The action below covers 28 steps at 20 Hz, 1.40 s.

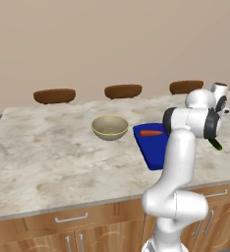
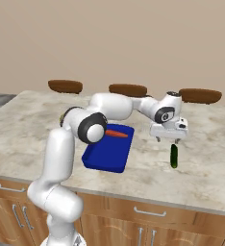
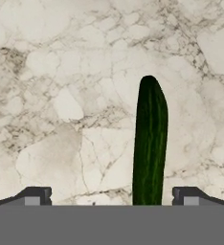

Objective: Place the two vegetables and bowl onto the tray for setting up a vegetable dip station.

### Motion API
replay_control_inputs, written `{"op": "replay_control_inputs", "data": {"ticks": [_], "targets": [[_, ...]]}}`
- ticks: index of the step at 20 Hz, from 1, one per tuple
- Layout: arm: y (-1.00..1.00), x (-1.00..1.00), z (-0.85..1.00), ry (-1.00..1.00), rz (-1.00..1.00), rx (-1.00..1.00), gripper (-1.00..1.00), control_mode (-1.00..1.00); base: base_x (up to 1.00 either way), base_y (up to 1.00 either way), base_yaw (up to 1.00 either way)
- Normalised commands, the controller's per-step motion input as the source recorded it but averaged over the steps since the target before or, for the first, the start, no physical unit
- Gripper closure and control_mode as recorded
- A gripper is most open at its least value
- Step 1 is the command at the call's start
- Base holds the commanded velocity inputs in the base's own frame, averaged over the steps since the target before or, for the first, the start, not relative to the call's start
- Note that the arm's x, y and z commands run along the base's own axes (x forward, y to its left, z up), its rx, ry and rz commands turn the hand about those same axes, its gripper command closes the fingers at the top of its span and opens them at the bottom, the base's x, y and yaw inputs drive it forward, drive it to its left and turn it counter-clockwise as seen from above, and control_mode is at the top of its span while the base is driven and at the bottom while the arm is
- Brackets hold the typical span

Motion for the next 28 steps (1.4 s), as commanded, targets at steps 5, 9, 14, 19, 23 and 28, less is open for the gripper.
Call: {"op": "replay_control_inputs", "data": {"ticks": [5,9,14,19,23,28], "targets": [[-0.12,0.00,-0.15,0.00,0.00,0.00,-1.00,-1.00,0.00,0.00,0.00],[-0.15,0.00,-0.17,0.00,0.00,0.00,-1.00,-1.00,0.00,0.00,0.00],[-0.21,0.00,-0.20,0.00,0.00,0.00,-1.00,-1.00,0.00,0.00,0.00],[-0.09,0.00,-0.12,0.01,0.00,0.00,-1.00,-1.00,0.00,0.00,0.00],[0.00,0.00,-0.18,0.01,0.00,0.00,-1.00,-1.00,0.00,0.00,0.00],[-0.01,0.00,-0.18,0.01,0.00,0.00,-1.00,-1.00,0.00,0.00,0.00]]}}
